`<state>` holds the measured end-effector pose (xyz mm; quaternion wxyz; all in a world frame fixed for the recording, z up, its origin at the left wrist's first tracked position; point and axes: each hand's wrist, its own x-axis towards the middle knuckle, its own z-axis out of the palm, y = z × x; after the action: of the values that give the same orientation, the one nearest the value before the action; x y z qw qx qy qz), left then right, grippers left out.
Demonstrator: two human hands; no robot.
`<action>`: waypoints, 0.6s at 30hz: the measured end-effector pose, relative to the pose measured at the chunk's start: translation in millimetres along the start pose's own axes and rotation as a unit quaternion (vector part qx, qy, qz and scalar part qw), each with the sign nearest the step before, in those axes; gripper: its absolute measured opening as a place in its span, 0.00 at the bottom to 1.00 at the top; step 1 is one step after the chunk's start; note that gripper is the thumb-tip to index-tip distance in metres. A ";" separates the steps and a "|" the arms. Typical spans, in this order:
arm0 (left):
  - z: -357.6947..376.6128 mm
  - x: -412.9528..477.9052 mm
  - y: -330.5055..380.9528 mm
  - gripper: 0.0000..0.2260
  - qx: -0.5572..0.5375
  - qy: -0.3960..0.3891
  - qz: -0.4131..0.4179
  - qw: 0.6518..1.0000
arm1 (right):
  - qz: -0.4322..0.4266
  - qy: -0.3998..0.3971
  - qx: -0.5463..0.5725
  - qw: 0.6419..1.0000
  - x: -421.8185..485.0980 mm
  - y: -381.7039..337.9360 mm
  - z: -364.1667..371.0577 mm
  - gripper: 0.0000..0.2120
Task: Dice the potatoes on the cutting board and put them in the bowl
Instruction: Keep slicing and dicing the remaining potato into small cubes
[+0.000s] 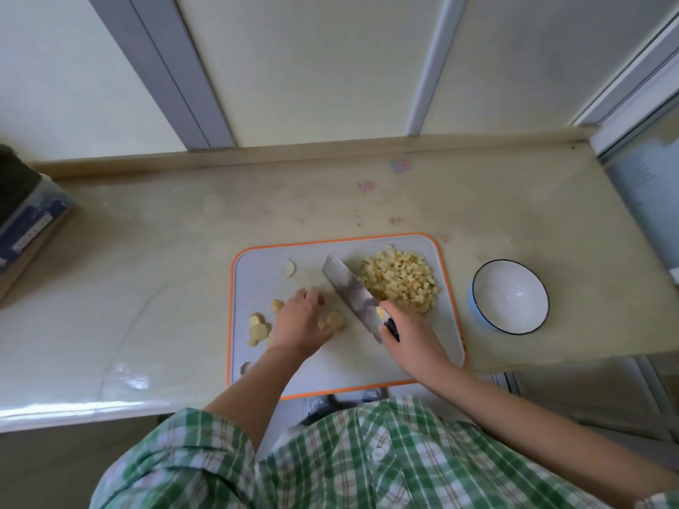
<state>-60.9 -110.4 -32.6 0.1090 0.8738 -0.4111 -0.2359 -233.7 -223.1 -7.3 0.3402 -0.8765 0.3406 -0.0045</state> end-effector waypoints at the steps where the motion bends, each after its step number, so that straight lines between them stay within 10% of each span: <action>1: 2.4 -6.3 -0.7 0.15 -0.025 0.021 -0.040 0.999 | -0.007 -0.006 -0.021 1.000 -1.6 -1.2 2.4 0.11; 18: 23.3 -23.5 29.0 0.06 -0.290 0.111 -0.263 0.913 | -0.058 -0.078 -0.064 0.993 -6.6 -15.4 6.6 0.13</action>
<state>-104.9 -110.7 -34.0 0.3365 0.9010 -0.0649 -0.2659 -228.0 -207.0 -1.7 0.3079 -0.9126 0.2609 0.0657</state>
